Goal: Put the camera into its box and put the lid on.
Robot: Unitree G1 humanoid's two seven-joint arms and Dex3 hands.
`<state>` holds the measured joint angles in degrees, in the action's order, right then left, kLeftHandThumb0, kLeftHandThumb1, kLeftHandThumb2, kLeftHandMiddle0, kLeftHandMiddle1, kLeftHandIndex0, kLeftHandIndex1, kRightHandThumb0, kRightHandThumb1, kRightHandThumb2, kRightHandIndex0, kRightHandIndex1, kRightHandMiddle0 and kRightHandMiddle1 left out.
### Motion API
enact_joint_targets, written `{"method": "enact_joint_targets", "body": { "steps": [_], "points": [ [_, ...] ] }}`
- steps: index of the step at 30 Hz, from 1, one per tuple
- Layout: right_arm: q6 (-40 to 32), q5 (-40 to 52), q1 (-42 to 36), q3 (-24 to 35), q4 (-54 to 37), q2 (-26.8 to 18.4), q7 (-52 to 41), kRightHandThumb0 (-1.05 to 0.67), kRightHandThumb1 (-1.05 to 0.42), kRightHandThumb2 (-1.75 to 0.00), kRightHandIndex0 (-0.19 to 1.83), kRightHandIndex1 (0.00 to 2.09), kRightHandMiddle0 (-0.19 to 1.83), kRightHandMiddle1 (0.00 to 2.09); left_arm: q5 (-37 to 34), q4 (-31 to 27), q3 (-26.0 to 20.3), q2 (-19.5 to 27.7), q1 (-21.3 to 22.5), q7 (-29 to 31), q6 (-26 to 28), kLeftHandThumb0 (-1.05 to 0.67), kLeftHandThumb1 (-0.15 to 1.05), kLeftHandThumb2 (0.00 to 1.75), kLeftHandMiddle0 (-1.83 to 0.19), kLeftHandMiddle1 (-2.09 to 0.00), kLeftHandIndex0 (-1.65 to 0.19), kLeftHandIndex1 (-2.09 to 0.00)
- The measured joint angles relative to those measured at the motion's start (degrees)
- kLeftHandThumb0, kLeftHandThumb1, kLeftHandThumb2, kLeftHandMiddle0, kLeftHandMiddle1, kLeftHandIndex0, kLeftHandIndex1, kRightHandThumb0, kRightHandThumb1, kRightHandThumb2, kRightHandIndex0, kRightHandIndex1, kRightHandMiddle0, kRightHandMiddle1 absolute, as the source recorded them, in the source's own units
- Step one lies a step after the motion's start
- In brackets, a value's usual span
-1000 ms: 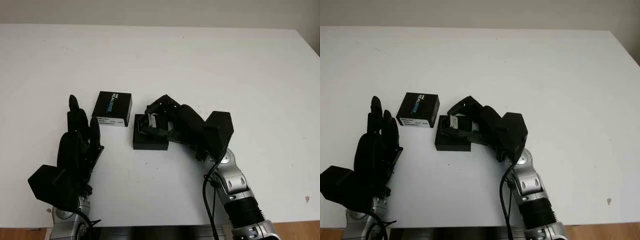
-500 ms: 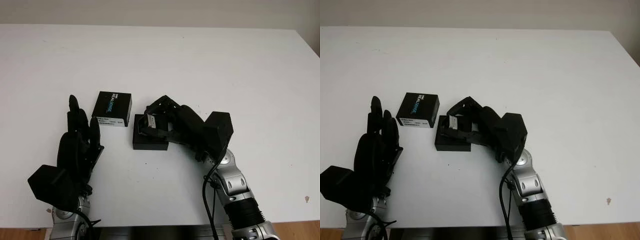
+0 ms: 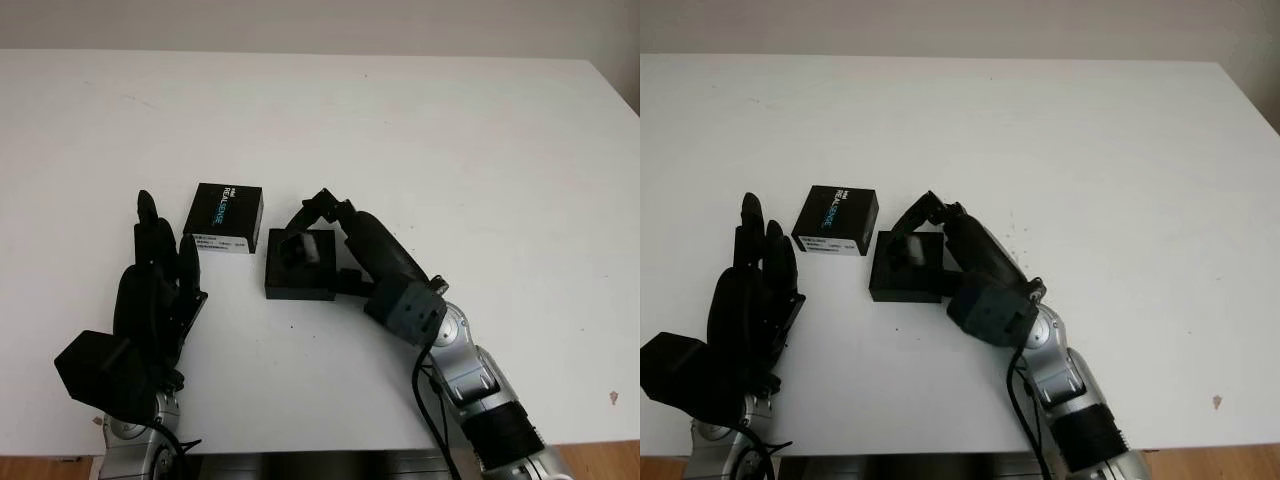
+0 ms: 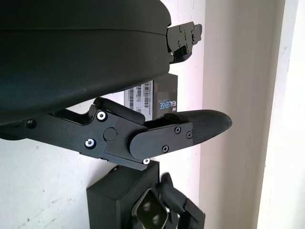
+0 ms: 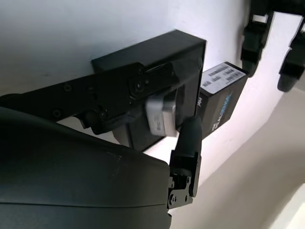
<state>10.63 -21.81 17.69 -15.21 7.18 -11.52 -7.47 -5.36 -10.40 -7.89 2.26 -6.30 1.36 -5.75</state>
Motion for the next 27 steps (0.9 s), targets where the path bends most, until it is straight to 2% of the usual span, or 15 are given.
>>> {"method": "enact_joint_targets", "body": {
  "steps": [6,19,23,27],
  "points": [
    [1.6,-2.0,-1.1,0.4,-6.9,-1.8,1.2,-0.55,-0.98,-0.06,-0.09,0.26,-0.08,1.01,0.0,-0.1,-0.1,0.0,-0.2,0.2,0.0,-0.65,1.05,0.62,0.19,-0.03,0.19,-0.01],
    [2.5,-5.5,-3.1,1.1,-12.4,-2.5,3.0,-0.56,-1.00,-0.06,0.01,0.23,-0.02,0.94,0.0,-0.1,-0.4,1.2,-0.2,0.7,0.0,-0.65,1.05,0.63,0.19,-0.03,0.19,-0.02],
    [0.0,-10.4,-3.4,1.1,-15.4,-3.9,2.2,-0.63,-0.97,-0.04,0.18,0.32,0.02,0.95,0.0,-0.1,-0.4,1.4,-0.2,0.7,0.0,-0.65,1.05,0.62,0.19,-0.03,0.19,-0.02],
    [-2.4,-16.9,-3.4,0.1,-19.3,-5.0,1.3,-0.67,-0.95,-0.04,0.21,0.36,0.03,0.95,0.0,-0.1,-0.3,1.4,-0.1,0.7,0.0,-0.65,1.05,0.62,0.19,-0.03,0.19,-0.02]
  ]
}}
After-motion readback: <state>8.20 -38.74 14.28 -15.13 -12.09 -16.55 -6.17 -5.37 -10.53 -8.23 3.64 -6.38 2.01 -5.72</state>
